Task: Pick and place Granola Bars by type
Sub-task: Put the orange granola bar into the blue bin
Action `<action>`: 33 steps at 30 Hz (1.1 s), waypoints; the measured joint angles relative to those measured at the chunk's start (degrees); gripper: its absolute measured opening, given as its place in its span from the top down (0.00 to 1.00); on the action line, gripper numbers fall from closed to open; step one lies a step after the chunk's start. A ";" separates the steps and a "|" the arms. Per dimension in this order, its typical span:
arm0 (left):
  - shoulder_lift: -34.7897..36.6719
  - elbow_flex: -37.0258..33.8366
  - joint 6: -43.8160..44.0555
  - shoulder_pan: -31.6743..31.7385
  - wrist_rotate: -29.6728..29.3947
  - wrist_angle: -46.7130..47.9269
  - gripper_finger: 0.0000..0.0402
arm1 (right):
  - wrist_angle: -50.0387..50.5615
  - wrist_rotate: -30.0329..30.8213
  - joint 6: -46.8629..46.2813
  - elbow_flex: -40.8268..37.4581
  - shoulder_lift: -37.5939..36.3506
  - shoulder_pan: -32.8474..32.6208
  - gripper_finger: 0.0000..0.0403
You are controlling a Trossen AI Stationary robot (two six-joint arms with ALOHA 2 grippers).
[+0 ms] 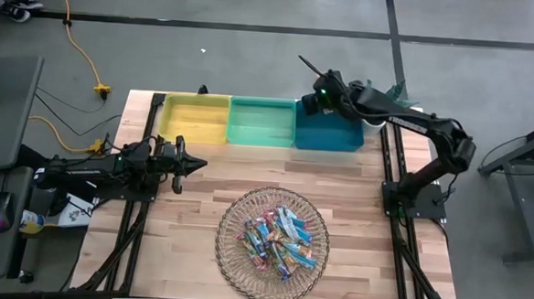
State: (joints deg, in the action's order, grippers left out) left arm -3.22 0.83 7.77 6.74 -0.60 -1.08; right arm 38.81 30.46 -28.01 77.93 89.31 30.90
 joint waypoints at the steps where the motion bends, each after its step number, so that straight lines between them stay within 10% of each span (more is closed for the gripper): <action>1: 0.00 0.02 0.00 0.00 0.00 0.00 1.00 | 0.02 -0.96 0.01 0.00 0.97 0.80 0.77; 12: 0.00 0.02 0.01 0.00 0.00 0.00 1.00 | -0.93 -13.37 -5.53 0.00 13.64 3.34 0.77; 33: -0.02 -0.01 0.00 0.00 0.00 0.00 1.00 | -2.61 -13.72 -21.38 -1.86 17.43 1.33 0.77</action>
State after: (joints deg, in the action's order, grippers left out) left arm -3.24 0.82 7.77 6.74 -0.60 -1.08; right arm 36.20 16.73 -49.39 76.07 106.74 32.23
